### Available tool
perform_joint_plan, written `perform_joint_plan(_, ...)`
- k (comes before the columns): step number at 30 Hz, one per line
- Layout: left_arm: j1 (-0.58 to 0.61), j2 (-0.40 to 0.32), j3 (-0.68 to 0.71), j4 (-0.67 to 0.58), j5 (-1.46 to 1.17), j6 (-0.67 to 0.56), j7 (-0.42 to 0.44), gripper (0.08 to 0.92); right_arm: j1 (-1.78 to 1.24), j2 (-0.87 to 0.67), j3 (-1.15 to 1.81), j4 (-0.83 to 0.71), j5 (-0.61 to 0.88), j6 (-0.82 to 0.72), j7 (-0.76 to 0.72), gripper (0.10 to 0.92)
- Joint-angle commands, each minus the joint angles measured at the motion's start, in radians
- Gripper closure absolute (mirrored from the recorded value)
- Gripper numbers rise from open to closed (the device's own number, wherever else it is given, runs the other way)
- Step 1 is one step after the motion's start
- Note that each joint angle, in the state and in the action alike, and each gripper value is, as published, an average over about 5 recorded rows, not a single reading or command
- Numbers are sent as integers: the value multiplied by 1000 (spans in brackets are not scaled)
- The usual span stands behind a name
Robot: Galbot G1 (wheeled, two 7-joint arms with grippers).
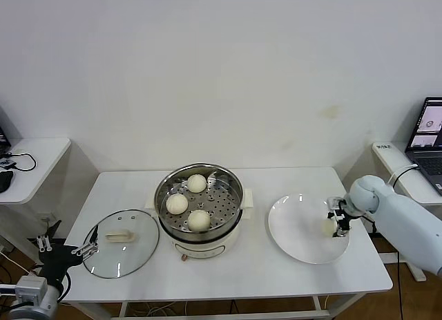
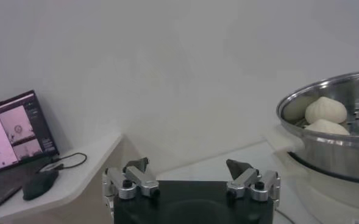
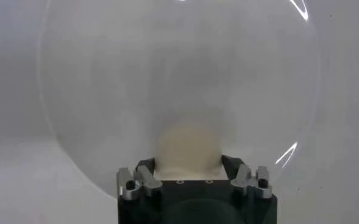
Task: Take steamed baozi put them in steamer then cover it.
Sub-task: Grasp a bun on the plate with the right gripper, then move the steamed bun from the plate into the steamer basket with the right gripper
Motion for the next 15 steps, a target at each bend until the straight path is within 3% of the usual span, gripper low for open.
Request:
perform_joint_plan(1,1,0,-3,-3,0,0,0,177,11,-1,-7,2,1,-3,-7,411)
perform_joint_plan(7,1,2,-6,-7,-2,0,1,177,93,-52,-78,81,72,-32,-21,462)
perform_joint_plan(15,-11,4,0,-7,-3,1,1,177,415,-97,-317,207,246,-96,-23,465)
